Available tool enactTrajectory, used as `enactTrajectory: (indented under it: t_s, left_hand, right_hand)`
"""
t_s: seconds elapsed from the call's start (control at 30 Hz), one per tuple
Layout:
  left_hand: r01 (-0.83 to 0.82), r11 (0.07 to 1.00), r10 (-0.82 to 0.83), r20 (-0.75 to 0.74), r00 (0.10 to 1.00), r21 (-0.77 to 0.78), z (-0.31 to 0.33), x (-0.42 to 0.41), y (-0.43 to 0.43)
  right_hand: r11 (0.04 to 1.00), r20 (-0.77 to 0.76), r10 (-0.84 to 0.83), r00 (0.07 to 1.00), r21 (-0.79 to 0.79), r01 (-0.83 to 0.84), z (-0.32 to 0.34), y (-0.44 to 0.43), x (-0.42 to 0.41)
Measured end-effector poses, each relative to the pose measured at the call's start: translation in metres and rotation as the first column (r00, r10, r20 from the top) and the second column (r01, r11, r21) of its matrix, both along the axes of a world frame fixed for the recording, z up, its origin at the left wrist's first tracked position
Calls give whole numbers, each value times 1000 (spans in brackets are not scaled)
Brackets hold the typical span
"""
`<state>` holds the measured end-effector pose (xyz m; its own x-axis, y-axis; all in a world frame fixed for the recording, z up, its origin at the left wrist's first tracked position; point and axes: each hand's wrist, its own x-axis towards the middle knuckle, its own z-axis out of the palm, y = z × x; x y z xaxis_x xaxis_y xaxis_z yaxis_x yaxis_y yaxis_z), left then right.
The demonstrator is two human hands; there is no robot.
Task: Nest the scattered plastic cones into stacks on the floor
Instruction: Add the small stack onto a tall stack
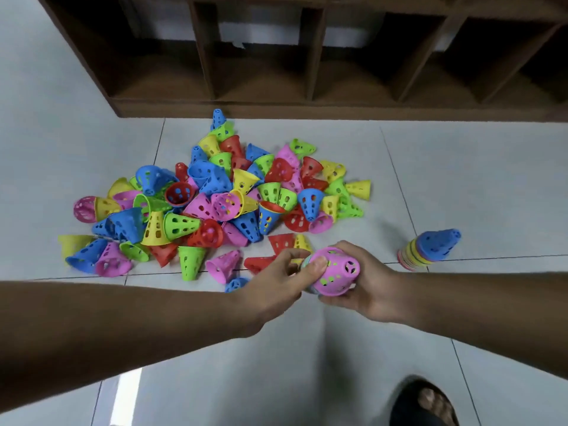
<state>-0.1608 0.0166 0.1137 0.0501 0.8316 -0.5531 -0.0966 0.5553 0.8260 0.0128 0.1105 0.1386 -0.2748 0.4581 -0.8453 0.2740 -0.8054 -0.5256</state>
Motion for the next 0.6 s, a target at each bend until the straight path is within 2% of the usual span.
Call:
enactTrajectory:
  t_s: [0.13,0.3,0.43,0.6]
  left_hand:
    - [98,995,-99,-8,995,-22,-3,50,26]
    - [175,983,-176,-7,984,-55,-25,116,58]
    - [215,974,-216,-14,976,-67,-51,167,80]
    - [206,975,-207,-5,978,-84,-85,218,96]
  right_hand:
    - [998,-14,-55,998,-18,54,-3,14,61]
    - [983,-7,-184,983,-33,183,-38,28,128]
    - [950,-16,-309,951,-53,308,-75,34,178]
    - [906,47,-418,907,-45,420,-100,38,224]
